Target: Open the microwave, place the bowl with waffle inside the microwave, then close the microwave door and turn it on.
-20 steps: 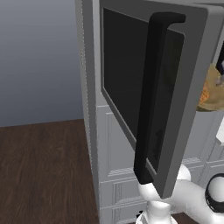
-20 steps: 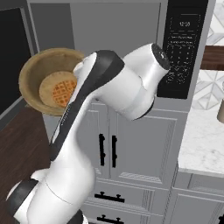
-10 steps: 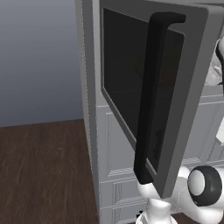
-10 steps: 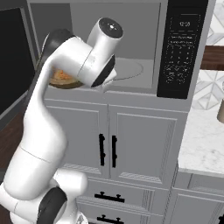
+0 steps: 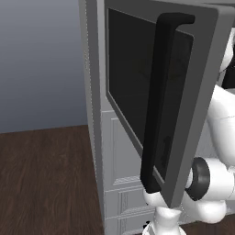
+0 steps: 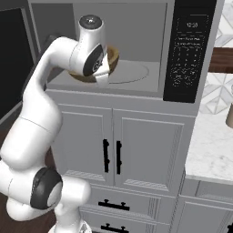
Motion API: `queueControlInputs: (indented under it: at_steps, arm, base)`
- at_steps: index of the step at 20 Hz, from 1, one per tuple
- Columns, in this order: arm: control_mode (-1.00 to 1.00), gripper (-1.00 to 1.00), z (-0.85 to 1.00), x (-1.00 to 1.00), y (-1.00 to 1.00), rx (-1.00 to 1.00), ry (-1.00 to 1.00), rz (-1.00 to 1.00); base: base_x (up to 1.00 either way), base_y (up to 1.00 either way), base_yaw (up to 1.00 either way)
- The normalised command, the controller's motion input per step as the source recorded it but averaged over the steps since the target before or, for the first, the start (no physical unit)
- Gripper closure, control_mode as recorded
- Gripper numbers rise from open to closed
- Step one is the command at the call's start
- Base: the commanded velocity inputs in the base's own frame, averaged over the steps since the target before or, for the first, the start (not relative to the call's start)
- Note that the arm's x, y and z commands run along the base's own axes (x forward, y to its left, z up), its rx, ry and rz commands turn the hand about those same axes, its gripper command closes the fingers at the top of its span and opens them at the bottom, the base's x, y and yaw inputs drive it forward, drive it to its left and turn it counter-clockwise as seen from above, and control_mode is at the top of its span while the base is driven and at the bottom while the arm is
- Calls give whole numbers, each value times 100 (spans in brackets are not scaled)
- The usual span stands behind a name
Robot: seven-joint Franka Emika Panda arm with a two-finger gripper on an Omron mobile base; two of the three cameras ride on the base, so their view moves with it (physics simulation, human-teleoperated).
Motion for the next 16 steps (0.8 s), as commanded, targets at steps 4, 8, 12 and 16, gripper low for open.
queueControlInputs:
  at_steps: [4,8,12,16]
  arm:
    - [-100,100,3,89,-39,8,18,-21]
    - [-100,100,-29,68,-26,4,5,-14]
    - [-100,100,-48,64,0,0,0,-6]
    - [-100,-100,-37,11,0,0,-5,-2]
  base:
    - [0,0,0]
    - [0,0,0]
    - [0,0,0]
    - [0,0,0]
